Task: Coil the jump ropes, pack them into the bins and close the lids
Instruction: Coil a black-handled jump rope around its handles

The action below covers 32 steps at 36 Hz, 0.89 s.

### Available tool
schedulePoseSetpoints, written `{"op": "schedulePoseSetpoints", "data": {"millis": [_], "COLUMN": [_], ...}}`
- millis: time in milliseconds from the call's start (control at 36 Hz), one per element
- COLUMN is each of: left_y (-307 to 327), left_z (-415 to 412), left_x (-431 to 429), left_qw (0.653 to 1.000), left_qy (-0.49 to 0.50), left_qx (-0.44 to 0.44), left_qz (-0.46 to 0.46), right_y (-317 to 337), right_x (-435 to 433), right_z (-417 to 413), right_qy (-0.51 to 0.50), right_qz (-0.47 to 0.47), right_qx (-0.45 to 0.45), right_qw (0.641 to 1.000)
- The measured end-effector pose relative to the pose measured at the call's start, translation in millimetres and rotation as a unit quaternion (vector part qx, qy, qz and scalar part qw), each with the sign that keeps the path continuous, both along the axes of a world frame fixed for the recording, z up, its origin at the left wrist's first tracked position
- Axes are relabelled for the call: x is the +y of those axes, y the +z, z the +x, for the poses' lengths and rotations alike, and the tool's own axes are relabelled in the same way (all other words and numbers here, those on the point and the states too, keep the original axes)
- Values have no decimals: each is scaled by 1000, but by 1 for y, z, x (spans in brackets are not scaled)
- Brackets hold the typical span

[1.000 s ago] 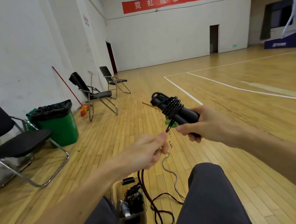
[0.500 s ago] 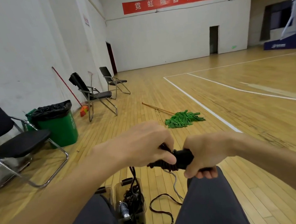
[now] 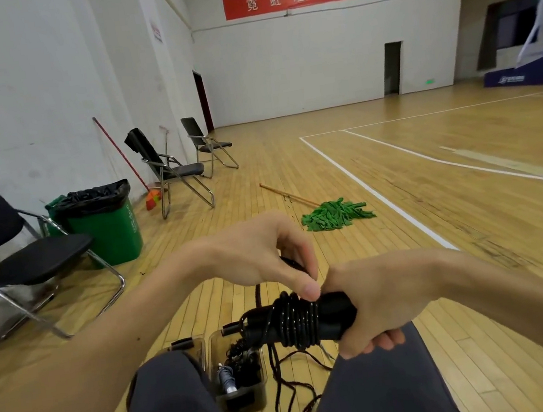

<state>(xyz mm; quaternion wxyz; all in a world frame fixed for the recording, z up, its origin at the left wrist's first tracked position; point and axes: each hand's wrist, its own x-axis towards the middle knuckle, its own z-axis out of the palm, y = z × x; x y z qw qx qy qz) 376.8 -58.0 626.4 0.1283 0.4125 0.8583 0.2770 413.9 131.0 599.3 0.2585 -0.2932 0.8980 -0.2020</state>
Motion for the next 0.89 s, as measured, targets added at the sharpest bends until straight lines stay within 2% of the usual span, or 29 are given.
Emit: {"op": "schedulePoseSetpoints", "data": {"millis": [111, 250, 389, 556, 583, 639, 694, 889], "left_y": [-9, -22, -31, -48, -47, -46, -45, -51], "left_z": [-5, -13, -19, -19, -13, -6, 0, 6], "left_x": [-11, -14, -11, -13, -14, -15, -13, -6], "left_qw": [990, 934, 898, 841, 847, 883, 907, 905], "left_qy": [-20, -63, -85, -87, -59, 24, 43, 93], "left_qx": [-102, -265, -320, -398, -393, -343, -297, -299], "left_qz": [92, 233, 291, 356, 352, 320, 296, 290], "right_y": [7, 11, 9, 10, 11, 12, 14, 16], "right_x": [1, 0, 2, 8, 9, 11, 13, 19], "right_z": [4, 7, 6, -2, -2, -3, -5, -15], "right_qy": [6, 7, 20, 33, 35, 31, 13, -86], "right_qz": [-52, -117, -168, -256, -274, -305, -330, -373], "right_qx": [4, 16, 26, -19, -25, -27, -13, 53], "right_qw": [999, 993, 985, 966, 961, 951, 944, 922]}}
